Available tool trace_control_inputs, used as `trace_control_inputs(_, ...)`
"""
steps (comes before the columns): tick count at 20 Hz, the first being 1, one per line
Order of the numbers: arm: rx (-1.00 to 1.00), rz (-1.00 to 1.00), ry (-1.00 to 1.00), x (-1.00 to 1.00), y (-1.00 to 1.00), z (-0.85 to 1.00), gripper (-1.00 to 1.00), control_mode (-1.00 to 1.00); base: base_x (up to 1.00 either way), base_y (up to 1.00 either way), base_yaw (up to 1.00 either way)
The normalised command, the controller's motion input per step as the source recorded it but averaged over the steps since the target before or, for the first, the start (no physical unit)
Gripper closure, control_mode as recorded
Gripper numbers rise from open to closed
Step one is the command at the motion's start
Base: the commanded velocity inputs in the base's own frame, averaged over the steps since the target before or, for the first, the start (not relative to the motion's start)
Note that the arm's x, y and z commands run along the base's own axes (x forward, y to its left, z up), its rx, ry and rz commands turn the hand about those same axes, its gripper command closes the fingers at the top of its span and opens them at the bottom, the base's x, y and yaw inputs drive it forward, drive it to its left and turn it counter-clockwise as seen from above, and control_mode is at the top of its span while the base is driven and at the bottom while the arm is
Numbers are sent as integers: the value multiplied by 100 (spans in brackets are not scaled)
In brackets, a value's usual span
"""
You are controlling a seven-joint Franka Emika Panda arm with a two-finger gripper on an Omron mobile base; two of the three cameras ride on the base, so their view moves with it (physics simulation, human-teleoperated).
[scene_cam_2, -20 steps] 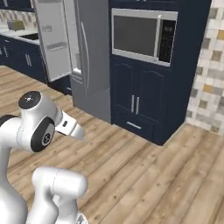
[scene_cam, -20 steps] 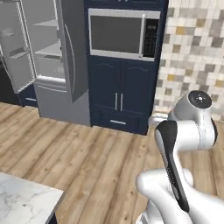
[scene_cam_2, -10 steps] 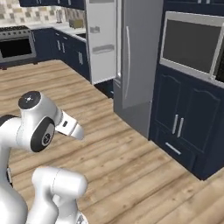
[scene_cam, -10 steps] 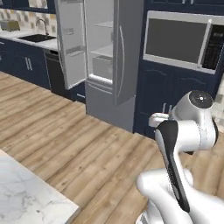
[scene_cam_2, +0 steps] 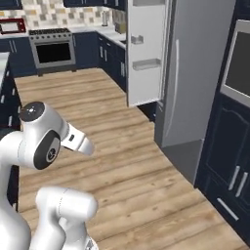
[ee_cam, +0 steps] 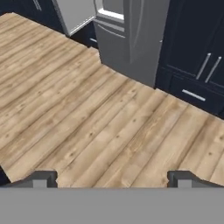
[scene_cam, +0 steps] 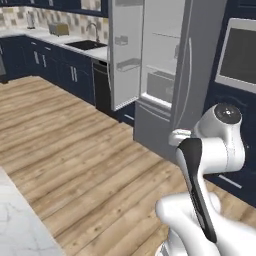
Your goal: Pick up the pear and apple from the fridge and place one fruit on each plate on the dining counter.
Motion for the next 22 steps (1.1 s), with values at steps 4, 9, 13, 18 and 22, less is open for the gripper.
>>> trace_control_inputs(4, 0, 0, 0, 0, 0, 0, -100, 100, 100, 0, 19)
trace_control_inputs(9, 0, 0, 0, 0, 0, 0, -100, 100, 98, 0, 1)
trace_control_inputs(13, 0, 0, 0, 0, 0, 0, -100, 100, 100, 0, 0)
trace_control_inputs(18, 0, 0, 0, 0, 0, 0, -100, 100, 90, 0, -9)
trace_control_inputs(22, 0, 0, 0, 0, 0, 0, -100, 100, 74, 0, -25)
